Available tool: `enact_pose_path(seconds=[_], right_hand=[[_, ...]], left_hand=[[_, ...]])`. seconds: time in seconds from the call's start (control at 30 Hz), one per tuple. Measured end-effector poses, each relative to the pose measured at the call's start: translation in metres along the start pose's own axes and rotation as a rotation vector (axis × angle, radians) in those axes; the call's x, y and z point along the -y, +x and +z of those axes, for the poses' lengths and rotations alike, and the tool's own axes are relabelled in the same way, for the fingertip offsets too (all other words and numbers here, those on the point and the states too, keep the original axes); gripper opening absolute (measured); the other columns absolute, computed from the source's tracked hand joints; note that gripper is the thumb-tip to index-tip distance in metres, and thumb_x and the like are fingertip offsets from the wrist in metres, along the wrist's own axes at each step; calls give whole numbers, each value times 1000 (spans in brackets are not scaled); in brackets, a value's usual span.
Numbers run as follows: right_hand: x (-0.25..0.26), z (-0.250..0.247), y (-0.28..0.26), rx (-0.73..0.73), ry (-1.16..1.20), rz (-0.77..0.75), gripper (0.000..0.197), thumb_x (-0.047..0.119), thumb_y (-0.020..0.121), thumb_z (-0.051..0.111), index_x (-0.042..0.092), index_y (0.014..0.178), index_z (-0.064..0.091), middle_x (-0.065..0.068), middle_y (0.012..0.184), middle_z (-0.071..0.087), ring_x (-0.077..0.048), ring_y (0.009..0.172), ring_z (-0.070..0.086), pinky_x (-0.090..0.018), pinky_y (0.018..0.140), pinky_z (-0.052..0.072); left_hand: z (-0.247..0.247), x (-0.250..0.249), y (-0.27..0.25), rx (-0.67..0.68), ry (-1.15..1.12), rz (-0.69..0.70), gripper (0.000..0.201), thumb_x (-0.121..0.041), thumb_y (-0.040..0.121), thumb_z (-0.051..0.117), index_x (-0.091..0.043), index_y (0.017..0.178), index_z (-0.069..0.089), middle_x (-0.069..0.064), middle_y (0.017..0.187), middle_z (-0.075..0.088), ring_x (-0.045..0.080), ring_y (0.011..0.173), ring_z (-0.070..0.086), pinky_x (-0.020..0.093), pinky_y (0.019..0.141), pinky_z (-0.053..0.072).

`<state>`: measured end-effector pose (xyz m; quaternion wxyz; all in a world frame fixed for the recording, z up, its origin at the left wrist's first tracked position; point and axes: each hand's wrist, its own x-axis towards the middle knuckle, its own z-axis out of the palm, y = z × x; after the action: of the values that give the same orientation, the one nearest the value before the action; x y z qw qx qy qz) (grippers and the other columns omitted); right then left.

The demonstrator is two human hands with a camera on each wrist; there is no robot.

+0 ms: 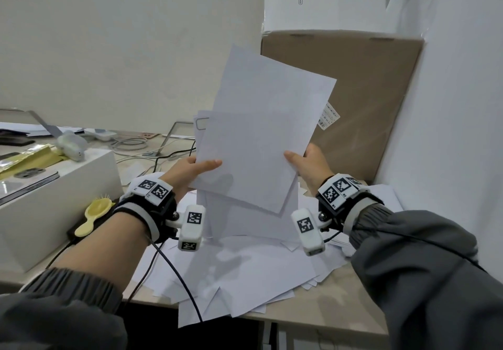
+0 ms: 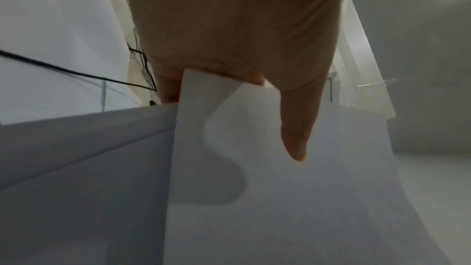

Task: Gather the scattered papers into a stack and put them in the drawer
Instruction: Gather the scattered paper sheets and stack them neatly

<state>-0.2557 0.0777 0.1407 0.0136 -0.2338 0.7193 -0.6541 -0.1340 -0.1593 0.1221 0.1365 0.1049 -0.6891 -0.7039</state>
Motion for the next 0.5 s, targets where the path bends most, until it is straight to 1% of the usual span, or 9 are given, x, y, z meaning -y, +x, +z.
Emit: enact_pose_path(seconds=[0.07, 0.1, 0.13, 0.17, 0.2, 0.27, 0.33, 0.43, 0.5], right_hand=[[2, -4, 3, 2, 5, 4, 20, 16, 86, 62, 9, 104, 64, -14, 111, 68, -31, 103, 66, -51, 94, 51], [3, -5, 4, 28, 10, -5, 15, 13, 88, 61, 13, 103, 64, -14, 112, 68, -31, 104, 65, -52, 95, 50], [5, -6, 4, 48, 16, -21, 16, 12, 88, 62, 17, 102, 63, -14, 114, 67, -31, 106, 65, -51, 96, 49], [5, -6, 4, 74, 29, -42, 20, 11, 87, 63, 20, 104, 61, -14, 117, 66, -31, 108, 64, -51, 97, 48], [6, -5, 3, 94, 47, -41, 25, 8, 87, 64, 20, 108, 58, -15, 120, 64, -31, 111, 62, -50, 98, 48], [1, -1, 0, 114, 99, -4, 41, 4, 86, 64, 12, 122, 47, -16, 125, 60, -30, 114, 60, -46, 99, 47], [-9, 3, -5, 90, 113, 50, 56, 4, 82, 69, 8, 129, 41, -14, 126, 59, -28, 115, 59, -45, 101, 46], [-37, 8, -13, 93, 132, 125, 58, 3, 76, 74, 5, 128, 48, -16, 123, 63, -30, 114, 60, -48, 101, 46], [-51, 11, -21, 111, 149, 174, 54, 3, 76, 73, 3, 126, 53, -18, 122, 63, -31, 112, 61, -46, 100, 47]], left_hand=[[-2, -2, -1, 19, 48, -25, 59, -36, 65, 82, -10, 117, 65, 5, 112, 72, 23, 103, 68, 34, 85, 53], [-3, -3, -2, 20, 60, -33, 53, -33, 70, 79, -10, 117, 65, 5, 112, 72, 22, 104, 68, 33, 84, 52], [-3, -3, -1, 13, 67, -38, 51, -32, 71, 77, -11, 116, 66, 4, 111, 72, 22, 104, 68, 32, 84, 52], [-2, -2, -1, 2, 73, -39, 53, -33, 69, 77, -11, 115, 66, 4, 110, 73, 22, 104, 68, 33, 85, 52], [0, -1, -1, -8, 70, -29, 54, -34, 67, 77, -12, 115, 67, 4, 110, 73, 22, 103, 69, 33, 86, 52], [5, 3, -1, -34, 37, -1, 59, -33, 62, 79, -11, 116, 67, 5, 110, 73, 23, 101, 70, 33, 82, 54], [11, 11, -1, -59, -7, 7, 59, -30, 62, 80, -9, 115, 66, 9, 111, 72, 26, 102, 69, 36, 84, 55], [20, 25, -2, -89, -28, -1, 51, -21, 66, 80, -9, 113, 67, 10, 111, 72, 27, 103, 69, 40, 93, 53], [25, 31, -2, -128, -23, -14, 43, -15, 73, 80, -5, 113, 67, 12, 109, 72, 29, 100, 69, 39, 90, 54]])
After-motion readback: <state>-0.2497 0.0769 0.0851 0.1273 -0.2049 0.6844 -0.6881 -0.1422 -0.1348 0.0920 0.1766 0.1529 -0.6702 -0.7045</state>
